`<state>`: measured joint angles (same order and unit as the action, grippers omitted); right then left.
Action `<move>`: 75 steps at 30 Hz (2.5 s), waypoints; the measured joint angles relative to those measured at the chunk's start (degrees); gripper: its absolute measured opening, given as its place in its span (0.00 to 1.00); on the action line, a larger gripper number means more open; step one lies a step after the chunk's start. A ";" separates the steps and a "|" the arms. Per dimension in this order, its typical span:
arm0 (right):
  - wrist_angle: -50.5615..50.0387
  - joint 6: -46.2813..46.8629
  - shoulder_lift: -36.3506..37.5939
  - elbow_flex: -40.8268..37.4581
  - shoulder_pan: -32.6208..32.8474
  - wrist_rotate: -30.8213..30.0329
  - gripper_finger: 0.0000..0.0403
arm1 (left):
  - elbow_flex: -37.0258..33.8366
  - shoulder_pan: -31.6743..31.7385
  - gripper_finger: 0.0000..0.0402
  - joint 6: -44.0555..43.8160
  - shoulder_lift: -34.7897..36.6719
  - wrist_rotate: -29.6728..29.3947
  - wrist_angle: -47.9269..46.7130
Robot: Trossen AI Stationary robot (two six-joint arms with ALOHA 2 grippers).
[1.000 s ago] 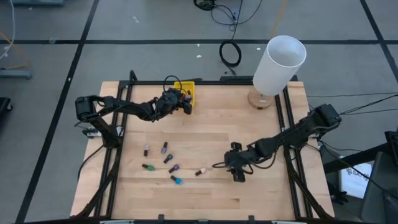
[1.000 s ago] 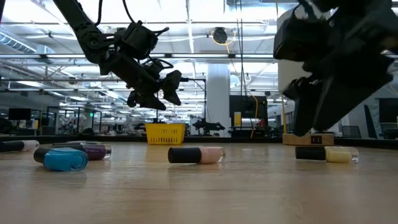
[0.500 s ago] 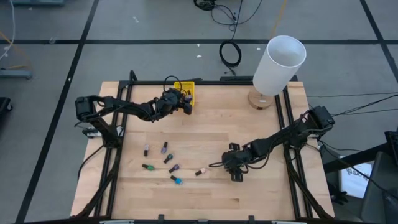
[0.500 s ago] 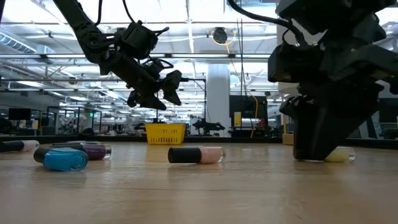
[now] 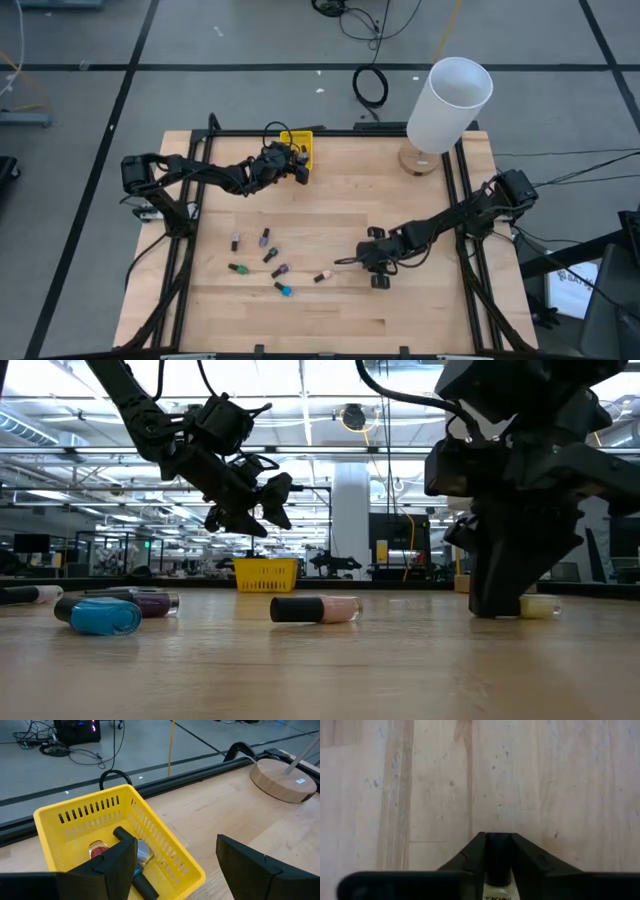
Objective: Pick & Place Nail Polish
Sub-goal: Put the yellow nail polish bottle into the yellow bin
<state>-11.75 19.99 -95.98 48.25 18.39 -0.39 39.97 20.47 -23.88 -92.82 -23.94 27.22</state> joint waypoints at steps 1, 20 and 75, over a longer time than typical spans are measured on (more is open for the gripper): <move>-0.01 -0.52 0.00 -0.01 -0.02 -0.23 0.12 | 0.00 0.00 0.66 0.00 0.00 -0.01 0.00; 18.10 -21.70 18.66 -5.35 -3.36 -21.93 0.11 | 0.00 -2.52 0.66 3.65 0.02 12.98 7.17; 82.22 -25.39 21.20 -28.02 -15.32 -1.15 0.11 | 22.40 -19.24 0.23 30.01 -20.76 30.07 25.50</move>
<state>70.47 -5.40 -74.79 20.23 3.07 -1.54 62.37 1.23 6.13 -113.58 6.13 52.71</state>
